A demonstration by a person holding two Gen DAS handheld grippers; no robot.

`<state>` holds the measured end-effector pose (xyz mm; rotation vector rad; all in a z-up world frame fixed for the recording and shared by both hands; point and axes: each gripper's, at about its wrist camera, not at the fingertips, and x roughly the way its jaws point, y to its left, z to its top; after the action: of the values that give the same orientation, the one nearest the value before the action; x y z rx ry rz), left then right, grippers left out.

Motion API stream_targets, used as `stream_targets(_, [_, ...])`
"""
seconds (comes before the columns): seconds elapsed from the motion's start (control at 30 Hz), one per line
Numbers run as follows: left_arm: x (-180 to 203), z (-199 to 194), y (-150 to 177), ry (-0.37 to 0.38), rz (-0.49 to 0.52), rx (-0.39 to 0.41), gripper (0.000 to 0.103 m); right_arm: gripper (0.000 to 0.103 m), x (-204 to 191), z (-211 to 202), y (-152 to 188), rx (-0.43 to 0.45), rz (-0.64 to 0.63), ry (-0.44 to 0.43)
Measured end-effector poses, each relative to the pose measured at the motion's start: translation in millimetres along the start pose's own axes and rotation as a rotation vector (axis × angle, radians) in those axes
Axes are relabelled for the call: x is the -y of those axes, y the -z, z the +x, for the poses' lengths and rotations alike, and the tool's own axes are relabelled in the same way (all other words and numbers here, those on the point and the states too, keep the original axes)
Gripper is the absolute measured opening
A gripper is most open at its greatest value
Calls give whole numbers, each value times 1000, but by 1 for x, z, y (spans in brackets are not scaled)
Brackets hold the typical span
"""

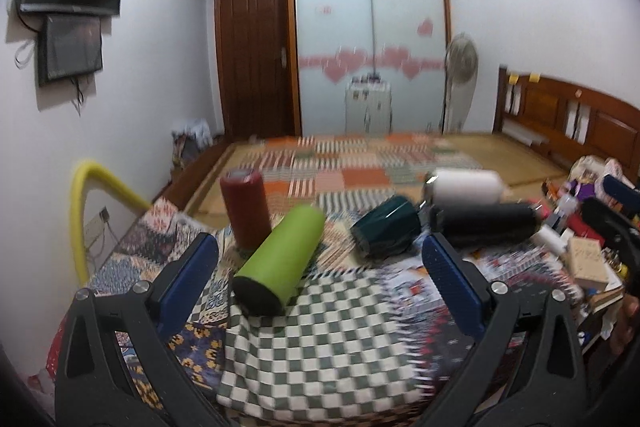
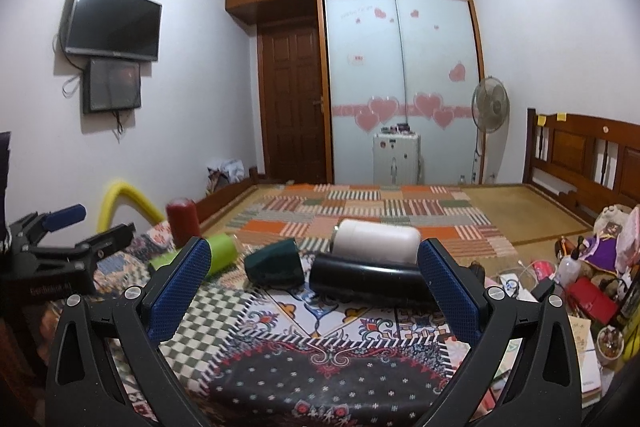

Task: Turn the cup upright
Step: 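Move the left tool down to the lying lime-green bottle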

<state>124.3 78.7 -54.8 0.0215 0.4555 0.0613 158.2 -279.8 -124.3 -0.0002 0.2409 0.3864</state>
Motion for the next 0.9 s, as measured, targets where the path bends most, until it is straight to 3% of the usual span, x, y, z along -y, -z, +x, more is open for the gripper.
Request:
stream_targets(0.27, [-38, 103, -5, 22, 29, -250, 103, 103, 6, 48, 7, -84, -35, 20])
stream_targets(0.47, [-52, 178, 0, 80, 22, -457, 95, 103, 4, 70, 13, -124, -46, 7])
stream_targets(0.67, [-54, 220, 7, 117, -2, -592, 92, 103, 2, 85, 22, -157, -53, -14])
stream_targets(0.9, [-42, 245, 10, 132, 18, -730, 79, 103, 4, 93, 25, -166, -47, -28])
